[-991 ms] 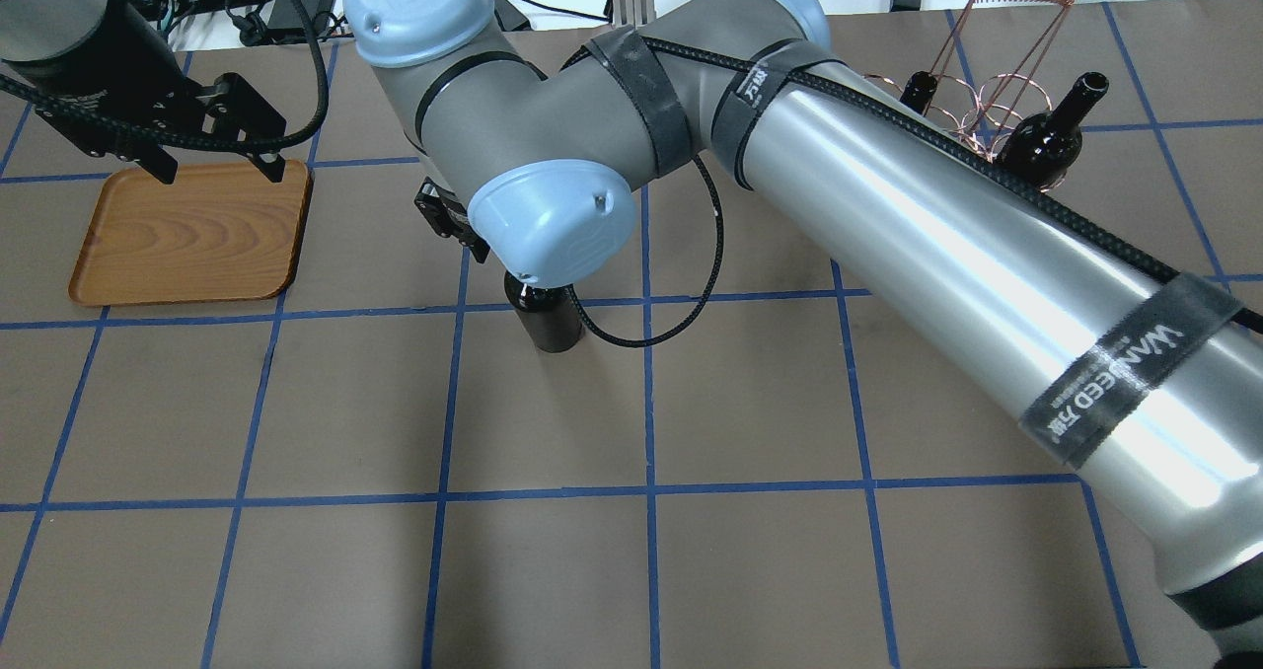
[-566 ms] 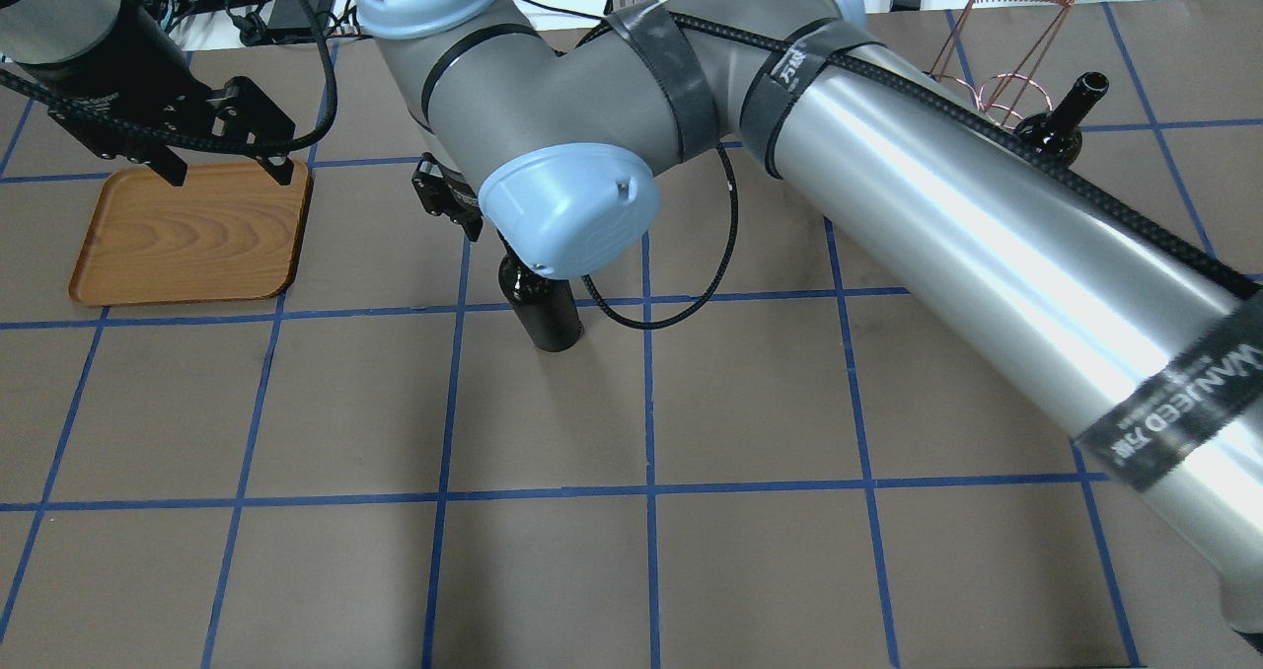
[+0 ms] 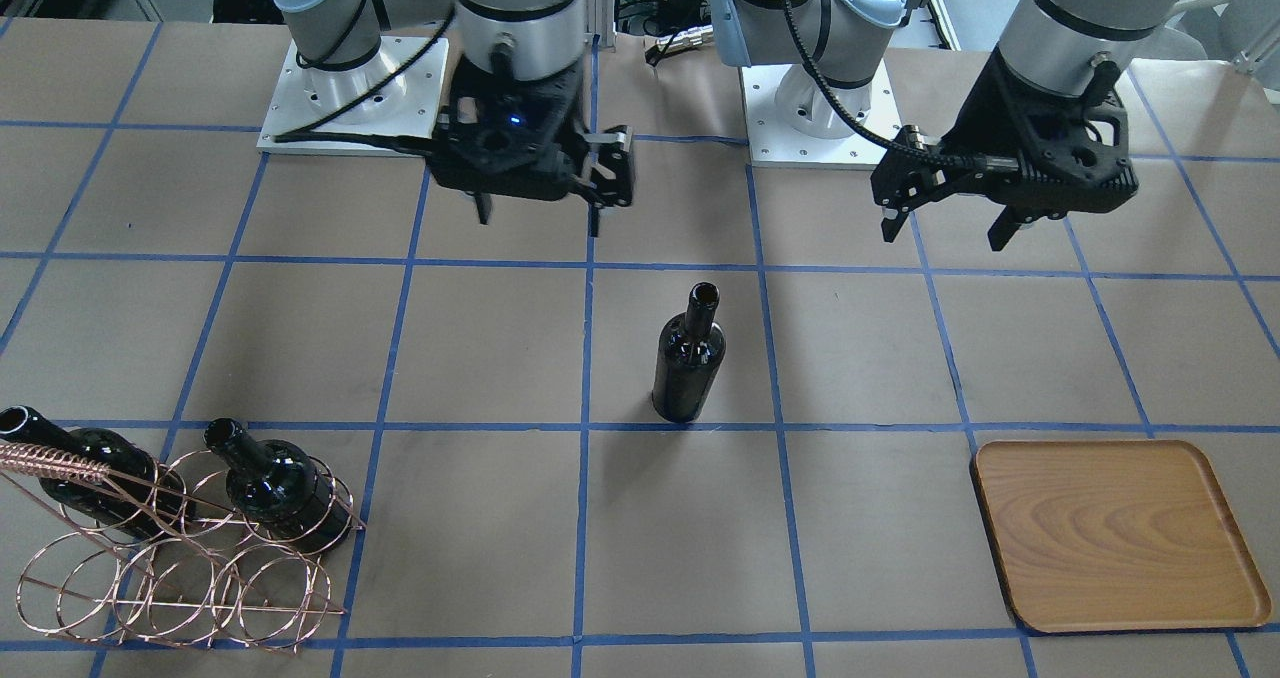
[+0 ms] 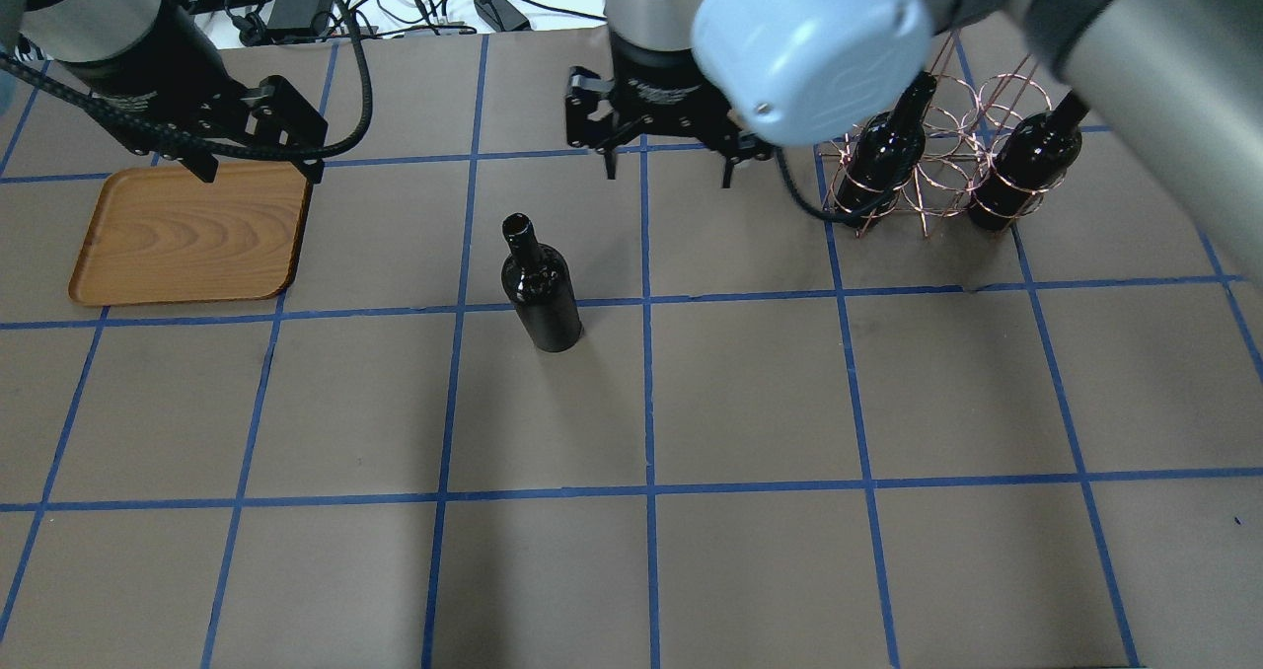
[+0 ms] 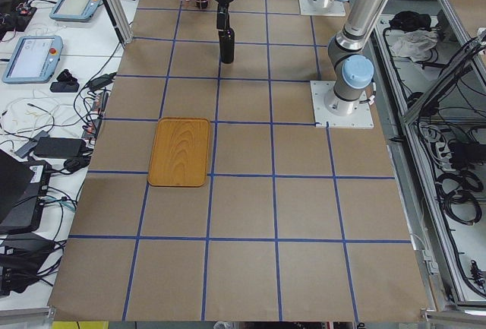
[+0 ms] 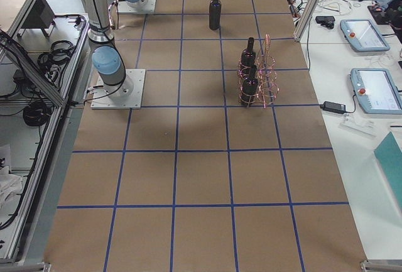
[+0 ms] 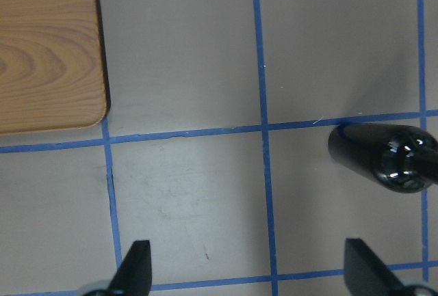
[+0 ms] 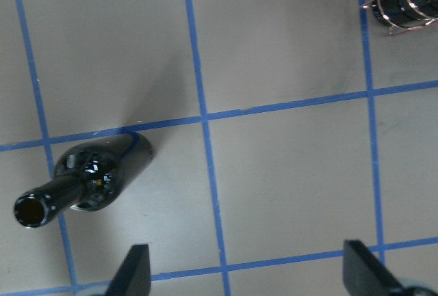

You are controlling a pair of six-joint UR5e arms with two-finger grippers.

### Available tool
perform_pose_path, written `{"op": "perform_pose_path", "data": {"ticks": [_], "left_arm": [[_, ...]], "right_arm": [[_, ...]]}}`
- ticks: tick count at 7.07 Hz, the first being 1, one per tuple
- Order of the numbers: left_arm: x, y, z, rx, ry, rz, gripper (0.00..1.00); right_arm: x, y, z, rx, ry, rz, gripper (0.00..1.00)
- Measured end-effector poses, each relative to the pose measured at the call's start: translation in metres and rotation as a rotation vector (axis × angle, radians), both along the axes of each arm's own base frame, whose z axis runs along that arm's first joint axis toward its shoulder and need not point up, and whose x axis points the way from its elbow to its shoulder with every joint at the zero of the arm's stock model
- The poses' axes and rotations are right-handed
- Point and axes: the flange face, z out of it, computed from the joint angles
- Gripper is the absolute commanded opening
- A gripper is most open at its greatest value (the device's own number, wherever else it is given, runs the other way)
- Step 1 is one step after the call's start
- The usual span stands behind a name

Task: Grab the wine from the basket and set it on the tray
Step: 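Set the bottle upright on the table and open the right gripper, then move the left gripper over the bottle while the right gripper withdraws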

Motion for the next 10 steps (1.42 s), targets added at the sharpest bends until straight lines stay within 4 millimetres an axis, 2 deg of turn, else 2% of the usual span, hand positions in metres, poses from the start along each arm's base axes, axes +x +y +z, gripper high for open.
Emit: {"op": "perform_pose_path", "data": {"ticks": [2,3,5,7,8,10], "left_arm": [[-0.048,0.003,-0.004,-0.02,0.009,-0.004,1.0],[-0.072,0.004,-0.01,-0.019,0.015,-0.007,1.0],[-0.114,-0.003,-0.03,-0.033,0.026,-0.005,1.0],[-0.144,-0.015,-0.058,-0.021,0.03,-0.005,1.0],[-0.151,-0.021,-0.073,-0.001,0.027,-0.01,1.0],[-0.161,-0.027,-0.102,0.048,0.017,-0.023,0.96]], "right_arm": [[-0.088,-0.002,0.032,0.025,0.013,0.038,1.0],[-0.115,0.002,0.042,0.03,0.016,0.055,1.0],[-0.134,0.013,0.046,0.022,0.015,0.067,1.0],[-0.137,0.02,0.019,0.045,0.016,0.071,1.0],[-0.137,0.017,0.012,0.012,0.018,0.072,1.0],[-0.14,0.008,0.022,-0.053,0.046,0.071,1.0]]}}
